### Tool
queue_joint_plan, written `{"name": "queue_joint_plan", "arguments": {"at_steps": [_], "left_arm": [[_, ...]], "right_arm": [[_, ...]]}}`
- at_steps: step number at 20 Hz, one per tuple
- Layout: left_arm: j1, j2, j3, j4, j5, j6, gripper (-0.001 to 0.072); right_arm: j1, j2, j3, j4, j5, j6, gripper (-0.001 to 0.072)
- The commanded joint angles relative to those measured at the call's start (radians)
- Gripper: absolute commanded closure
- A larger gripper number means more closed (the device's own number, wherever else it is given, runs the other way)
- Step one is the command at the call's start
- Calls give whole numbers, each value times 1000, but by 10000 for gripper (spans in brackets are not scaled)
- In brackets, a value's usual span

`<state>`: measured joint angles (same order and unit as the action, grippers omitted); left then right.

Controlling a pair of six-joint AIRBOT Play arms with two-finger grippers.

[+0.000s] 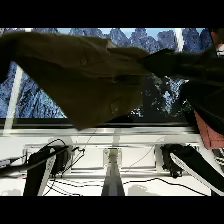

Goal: Fold the clothes and pants, and hang the long-sleeved shirts on hangers.

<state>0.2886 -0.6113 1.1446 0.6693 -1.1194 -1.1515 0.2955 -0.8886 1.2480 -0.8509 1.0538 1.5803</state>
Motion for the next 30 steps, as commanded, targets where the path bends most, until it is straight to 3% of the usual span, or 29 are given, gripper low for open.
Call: {"name": "queue_joint_plan", "arguments": {"at_steps": [1,2,4,6,8,10,12,15,17,18,19,20,21,24,27,30], "left_arm": [[-45,-196,-164,26,35,34,668],[-84,-285,-201,21,80,60,667],[-176,-469,-220,-24,164,192,668],[-237,-626,-219,-208,211,261,668],[-259,-723,-219,-370,192,342,668],[-263,-763,-219,-307,180,344,669],[-282,-788,-220,-208,103,281,669],[-396,-845,-221,-117,23,272,669],[-466,-883,-220,-53,71,274,668],[-482,-894,-220,-50,109,273,654],[-487,-896,-220,-68,132,273,522],[-487,-895,-219,-97,138,274,216],[-486,-896,-219,-126,136,274,-5],[-486,-895,-219,-139,136,274,9],[-486,-895,-219,-141,135,273,10],[-486,-895,-219,-165,127,273,9]], "right_arm": [[16,-112,-189,5,-224,27,679],[14,-161,-208,-2,-264,27,679],[14,-268,-213,-25,-367,26,679],[11,-349,-211,-27,-491,26,679],[-29,-394,-196,-52,-513,26,679],[-101,-403,-194,-135,-422,25,679],[-185,-404,-195,-196,-199,24,679],[-226,-414,-241,-244,90,-47,680],[-226,-417,-303,-267,152,-101,674],[-226,-417,-329,-283,125,-131,594],[-226,-417,-342,-287,84,-168,443],[-226,-417,-343,-286,39,-171,285],[-226,-416,-341,-282,-8,-170,195],[-227,-422,-341,-272,-164,-129,185],[-251,-470,-341,-257,-201,-76,183],[-333,-550,-341,-51,-158,-87,88]]}}
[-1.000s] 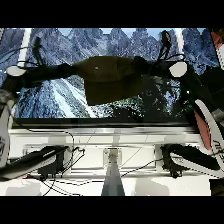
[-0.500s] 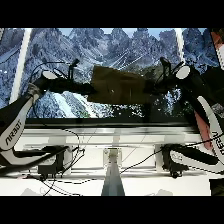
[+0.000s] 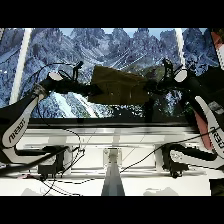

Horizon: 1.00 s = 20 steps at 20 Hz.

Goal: Fold the clothes and pants, and hang the long-sleeved shirts on hangers.

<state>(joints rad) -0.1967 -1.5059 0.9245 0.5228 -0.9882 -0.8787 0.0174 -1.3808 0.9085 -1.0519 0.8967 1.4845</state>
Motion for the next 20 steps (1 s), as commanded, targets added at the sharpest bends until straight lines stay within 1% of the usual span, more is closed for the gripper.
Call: {"name": "queue_joint_plan", "arguments": {"at_steps": [1,2,4,5,8,10,11,12,13,14,15,17,19,20], "left_arm": [[-1,-1,1,-24,-3,0,10],[-1,-1,1,-31,-3,0,9],[-1,-2,1,-30,-2,0,12],[-1,-2,1,-30,0,0,15],[-1,-2,1,-30,1,1,16],[-1,-2,1,-30,6,1,15],[-1,-2,1,-30,13,3,15],[-1,-2,1,-30,14,3,16],[-1,-2,1,-30,13,4,15],[-1,-2,1,-30,13,4,15],[4,-1,1,-29,21,4,15],[34,4,16,-25,19,4,15],[85,27,64,-3,4,4,16],[112,47,97,25,0,4,16]], "right_arm": [[-88,-84,-1,218,18,-23,89],[-117,-106,-1,277,44,-53,89],[-157,-157,-1,410,120,-156,89],[-160,-182,-1,450,144,-197,89],[-127,-264,-1,536,161,-225,89],[-82,-293,8,607,160,-294,90],[-54,-298,23,612,157,-319,96],[-29,-301,42,610,147,-352,133],[-8,-299,63,610,130,-383,260],[6,-299,94,610,117,-389,483],[10,-298,131,610,112,-388,650],[-6,-286,231,588,114,-387,671],[-41,-243,345,504,113,-365,678],[-66,-211,402,431,112,-331,678]]}}
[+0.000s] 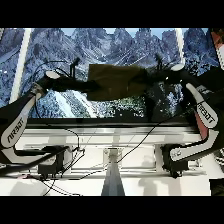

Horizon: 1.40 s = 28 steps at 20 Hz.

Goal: Fold the clothes and pants, and hang the long-sleeved shirts on hangers.

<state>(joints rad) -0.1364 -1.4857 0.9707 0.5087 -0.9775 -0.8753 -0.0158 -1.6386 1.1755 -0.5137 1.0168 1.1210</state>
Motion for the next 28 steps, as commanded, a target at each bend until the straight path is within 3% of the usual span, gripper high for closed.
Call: {"name": "queue_joint_plan", "arguments": {"at_steps": [1,4,8,12,14,18,20,21,22,23,24,26,28], "left_arm": [[79,55,90,69,-20,1,16],[135,168,204,136,-85,100,16],[140,376,256,223,-73,111,16],[140,537,256,225,-70,152,16],[140,586,256,225,-70,151,16],[140,621,256,224,-70,151,15],[140,620,255,224,-71,151,15],[140,620,255,224,-71,151,16],[140,620,255,224,-71,151,16],[140,620,255,224,-71,151,15],[140,620,255,224,-70,151,16],[140,620,255,224,-71,151,15],[140,620,255,224,-71,151,15]], "right_arm": [[-58,80,186,-193,-9,77,678],[-154,193,314,-494,-10,270,678],[-323,383,359,-761,3,464,678],[-500,538,359,-957,105,571,679],[-592,578,359,-1050,209,571,679],[-783,584,356,-1242,371,684,679],[-873,582,355,-1245,376,684,674],[-911,582,355,-1249,364,684,564],[-950,582,355,-1247,332,684,295],[-978,582,355,-1247,309,684,99],[-996,582,355,-1244,295,684,29],[-997,582,352,-1225,269,672,45],[-957,582,340,-1138,248,634,290]]}}
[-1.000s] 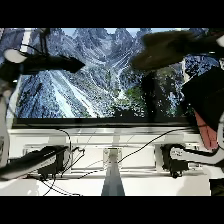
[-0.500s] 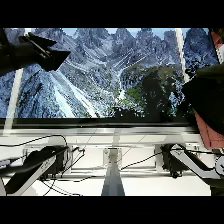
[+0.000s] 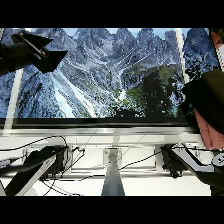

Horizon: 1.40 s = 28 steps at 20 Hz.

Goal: Fold the clothes and pants, and hang the long-sleeved shirts on hangers.

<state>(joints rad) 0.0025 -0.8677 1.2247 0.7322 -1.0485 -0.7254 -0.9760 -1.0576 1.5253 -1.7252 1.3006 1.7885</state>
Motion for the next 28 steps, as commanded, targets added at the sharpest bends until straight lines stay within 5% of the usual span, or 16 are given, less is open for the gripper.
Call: {"name": "queue_joint_plan", "arguments": {"at_steps": [1,4,5,17,28], "left_arm": [[1,2,1,0,0,1,15],[1,2,1,0,0,1,15],[1,2,1,0,0,1,16],[1,2,1,0,1,1,16],[1,2,1,0,0,1,15]], "right_arm": [[43,1,-19,128,-53,-59,349],[232,-18,-22,226,-77,-110,655],[311,-26,-22,237,-85,-110,679],[1315,-125,-22,163,-266,-239,679],[1376,-139,-22,209,-266,-238,678]]}}
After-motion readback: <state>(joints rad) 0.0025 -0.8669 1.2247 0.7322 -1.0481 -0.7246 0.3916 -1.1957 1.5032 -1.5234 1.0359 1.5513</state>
